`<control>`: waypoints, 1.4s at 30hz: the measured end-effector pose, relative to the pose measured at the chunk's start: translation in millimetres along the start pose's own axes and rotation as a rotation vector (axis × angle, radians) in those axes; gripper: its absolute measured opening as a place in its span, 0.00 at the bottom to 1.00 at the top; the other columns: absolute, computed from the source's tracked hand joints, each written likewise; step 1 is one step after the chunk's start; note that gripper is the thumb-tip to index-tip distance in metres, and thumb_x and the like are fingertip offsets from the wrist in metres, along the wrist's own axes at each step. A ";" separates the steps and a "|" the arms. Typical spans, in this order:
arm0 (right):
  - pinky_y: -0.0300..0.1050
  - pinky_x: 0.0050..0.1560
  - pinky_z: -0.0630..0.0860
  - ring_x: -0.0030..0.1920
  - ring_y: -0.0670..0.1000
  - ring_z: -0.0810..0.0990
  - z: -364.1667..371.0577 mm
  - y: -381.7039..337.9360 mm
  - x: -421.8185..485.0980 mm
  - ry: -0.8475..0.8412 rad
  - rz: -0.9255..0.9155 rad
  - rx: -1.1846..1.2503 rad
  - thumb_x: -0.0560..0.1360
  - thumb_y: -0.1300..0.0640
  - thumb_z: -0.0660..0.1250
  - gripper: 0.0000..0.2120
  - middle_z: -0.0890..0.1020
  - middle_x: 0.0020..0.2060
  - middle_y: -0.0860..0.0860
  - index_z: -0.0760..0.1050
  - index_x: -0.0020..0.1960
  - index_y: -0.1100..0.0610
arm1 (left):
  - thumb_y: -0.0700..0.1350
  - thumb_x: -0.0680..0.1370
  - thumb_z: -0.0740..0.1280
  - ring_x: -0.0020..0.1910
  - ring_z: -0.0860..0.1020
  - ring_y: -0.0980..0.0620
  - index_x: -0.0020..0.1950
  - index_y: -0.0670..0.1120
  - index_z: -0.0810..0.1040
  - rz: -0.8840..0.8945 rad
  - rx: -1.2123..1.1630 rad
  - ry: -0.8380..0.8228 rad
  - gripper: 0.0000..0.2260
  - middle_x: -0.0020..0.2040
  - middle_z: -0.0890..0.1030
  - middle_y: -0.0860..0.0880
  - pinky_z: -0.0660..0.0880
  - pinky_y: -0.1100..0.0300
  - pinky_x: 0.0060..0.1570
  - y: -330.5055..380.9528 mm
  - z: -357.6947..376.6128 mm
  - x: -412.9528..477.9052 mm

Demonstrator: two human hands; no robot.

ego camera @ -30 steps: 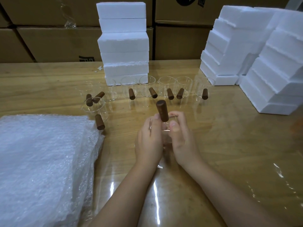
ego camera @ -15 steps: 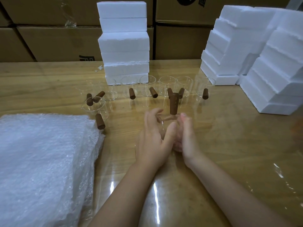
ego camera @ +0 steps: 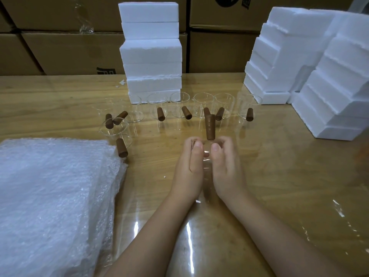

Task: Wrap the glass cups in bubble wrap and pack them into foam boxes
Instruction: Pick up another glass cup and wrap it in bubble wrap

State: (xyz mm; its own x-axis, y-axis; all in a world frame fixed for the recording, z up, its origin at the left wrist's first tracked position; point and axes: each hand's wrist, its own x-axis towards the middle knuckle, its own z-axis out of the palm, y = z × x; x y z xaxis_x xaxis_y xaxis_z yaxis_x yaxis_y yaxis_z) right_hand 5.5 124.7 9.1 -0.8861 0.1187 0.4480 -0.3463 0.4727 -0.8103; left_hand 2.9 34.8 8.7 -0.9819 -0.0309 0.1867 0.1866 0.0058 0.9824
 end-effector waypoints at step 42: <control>0.54 0.60 0.70 0.56 0.50 0.72 -0.2 -8.4 -1.7 0.069 -0.256 -0.112 0.78 0.36 0.49 0.30 0.68 0.54 0.47 0.73 0.64 0.55 | 0.61 0.73 0.54 0.23 0.71 0.56 0.48 0.46 0.77 -0.130 -0.389 0.000 0.21 0.42 0.77 0.42 0.64 0.69 0.19 5.0 -4.0 -0.6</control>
State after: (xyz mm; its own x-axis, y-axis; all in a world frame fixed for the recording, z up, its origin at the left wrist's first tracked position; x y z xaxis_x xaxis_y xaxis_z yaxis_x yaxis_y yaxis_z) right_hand 9.9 120.7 15.2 -0.7500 0.0405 0.6602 -0.5164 0.5879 -0.6227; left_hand 4.5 30.9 13.4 -0.9981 -0.0064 0.0606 0.0586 -0.3765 0.9246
